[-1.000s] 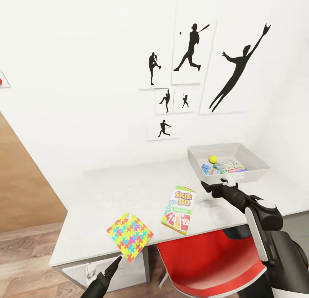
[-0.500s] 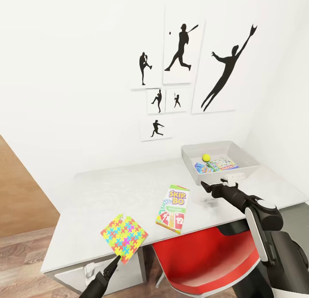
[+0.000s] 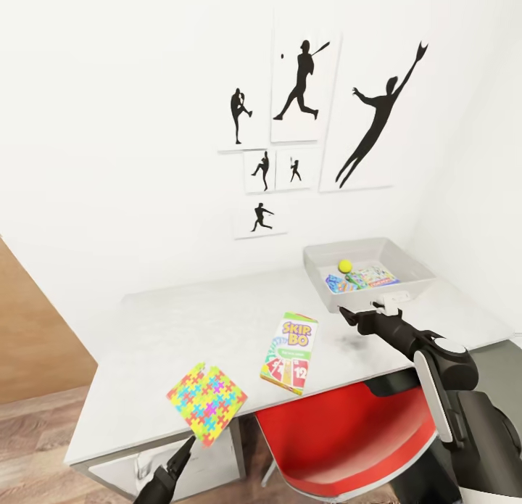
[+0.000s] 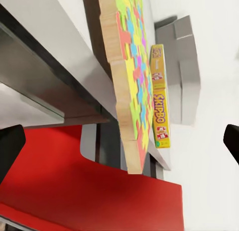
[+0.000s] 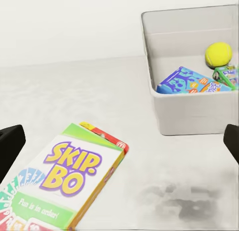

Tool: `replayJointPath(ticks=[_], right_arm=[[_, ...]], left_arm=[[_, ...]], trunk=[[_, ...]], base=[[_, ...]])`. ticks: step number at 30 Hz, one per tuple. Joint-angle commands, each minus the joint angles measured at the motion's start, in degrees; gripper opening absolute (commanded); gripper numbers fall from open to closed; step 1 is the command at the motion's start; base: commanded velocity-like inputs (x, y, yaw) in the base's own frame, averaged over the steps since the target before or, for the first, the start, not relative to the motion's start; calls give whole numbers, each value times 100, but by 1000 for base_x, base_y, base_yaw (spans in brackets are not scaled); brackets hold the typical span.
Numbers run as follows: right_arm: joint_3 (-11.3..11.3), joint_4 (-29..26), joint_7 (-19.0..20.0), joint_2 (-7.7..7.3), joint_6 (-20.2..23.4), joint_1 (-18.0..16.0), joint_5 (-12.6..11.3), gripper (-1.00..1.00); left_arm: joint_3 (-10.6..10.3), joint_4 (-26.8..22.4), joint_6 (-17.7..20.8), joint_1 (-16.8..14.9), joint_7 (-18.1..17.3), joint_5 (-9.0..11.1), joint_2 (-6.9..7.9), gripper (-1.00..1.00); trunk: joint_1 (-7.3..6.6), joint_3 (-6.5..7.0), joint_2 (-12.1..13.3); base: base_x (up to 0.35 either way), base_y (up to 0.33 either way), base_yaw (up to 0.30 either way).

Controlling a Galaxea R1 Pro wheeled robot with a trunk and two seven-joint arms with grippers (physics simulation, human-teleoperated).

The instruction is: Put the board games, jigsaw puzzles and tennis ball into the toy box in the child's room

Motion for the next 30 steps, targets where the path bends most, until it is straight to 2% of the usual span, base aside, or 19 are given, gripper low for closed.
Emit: replayJointPath(ticks=[1, 8, 15, 22, 30], right_arm=[[-6, -4, 12, 1, 35, -6, -26, 100], [-6, -4, 12, 1, 32, -6, -25, 100], [-6, -4, 12, 1, 23, -6, -26, 100], [-6, -4, 12, 1, 17, -6, -26, 100], [-6, -4, 12, 1, 17, -6, -24, 100]], left_arm=[[7, 4, 57, -3, -32, 34, 6, 100], [12, 12, 51, -3, -50, 36, 9, 100], [13, 12, 52, -13, -54, 43, 15, 100], [13, 218, 52, -240, -36, 31, 70, 100], [13, 277, 50, -280, -26, 36, 76, 100]], trunk=[[2, -9, -9], [2, -9, -9], [2, -9, -9], [2, -9, -9], [2, -9, -9]], base=[[0, 0, -230], [0, 0, -246], [0, 0, -43], [0, 0, -44], [0, 0, -60]])
